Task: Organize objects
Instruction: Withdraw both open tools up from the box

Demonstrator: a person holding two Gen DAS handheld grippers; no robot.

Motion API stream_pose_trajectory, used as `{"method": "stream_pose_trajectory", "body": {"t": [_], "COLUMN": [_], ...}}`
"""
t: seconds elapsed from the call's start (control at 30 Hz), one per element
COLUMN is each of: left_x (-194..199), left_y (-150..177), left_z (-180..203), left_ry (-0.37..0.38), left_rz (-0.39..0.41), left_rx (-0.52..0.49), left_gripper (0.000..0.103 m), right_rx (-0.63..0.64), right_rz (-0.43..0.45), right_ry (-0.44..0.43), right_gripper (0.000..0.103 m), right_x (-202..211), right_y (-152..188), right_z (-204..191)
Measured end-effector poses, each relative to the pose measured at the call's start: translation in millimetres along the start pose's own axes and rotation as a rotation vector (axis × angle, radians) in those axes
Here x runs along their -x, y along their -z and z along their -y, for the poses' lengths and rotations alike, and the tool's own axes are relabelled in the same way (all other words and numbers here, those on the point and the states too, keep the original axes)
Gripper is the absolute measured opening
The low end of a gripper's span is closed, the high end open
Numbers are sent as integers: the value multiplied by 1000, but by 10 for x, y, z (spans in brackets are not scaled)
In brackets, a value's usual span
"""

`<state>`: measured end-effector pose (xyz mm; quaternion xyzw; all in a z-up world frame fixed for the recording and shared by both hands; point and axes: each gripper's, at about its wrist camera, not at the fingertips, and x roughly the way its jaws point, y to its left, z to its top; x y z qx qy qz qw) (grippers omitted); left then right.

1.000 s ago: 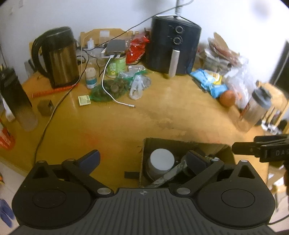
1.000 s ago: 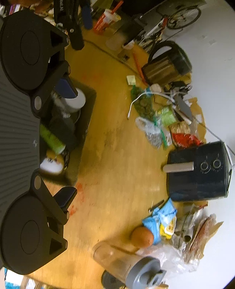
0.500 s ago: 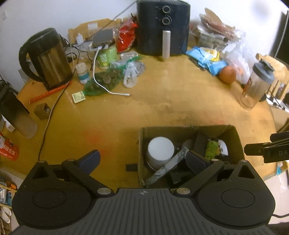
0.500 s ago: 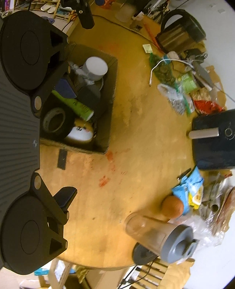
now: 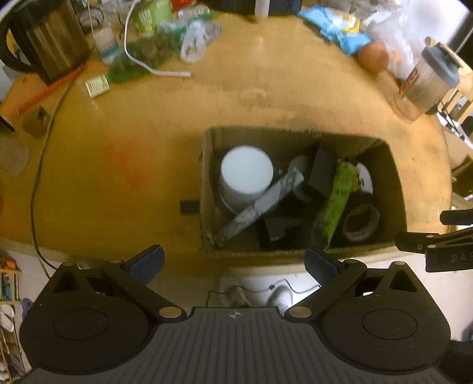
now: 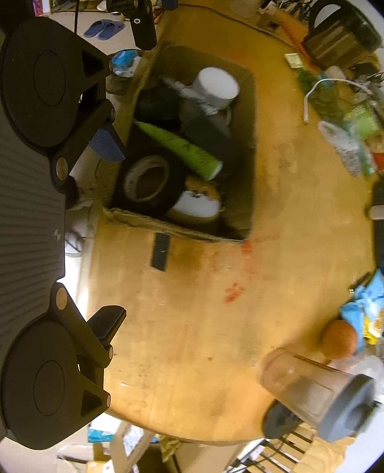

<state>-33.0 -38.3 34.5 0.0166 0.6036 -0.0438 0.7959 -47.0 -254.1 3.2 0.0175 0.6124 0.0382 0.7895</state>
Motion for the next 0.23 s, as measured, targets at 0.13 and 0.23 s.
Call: {"method": "stream_pose_trajectory", "body": {"t": [0.13,0.23], "left_x": [-111,-142], "left_y": [21,26], "left_z": [12,30], "left_ry": [41,55], "left_rz": [-57,-70], "left_rx": [-30,-43], "left_gripper": [103,103], "right_rx": [-12,-21], "right_rz": [-30,-37], "right_ry": [2,8], "right_gripper": [103,103], "right_x": [-65,-83], "right_y": [35,26], "right_z": [23,47]}}
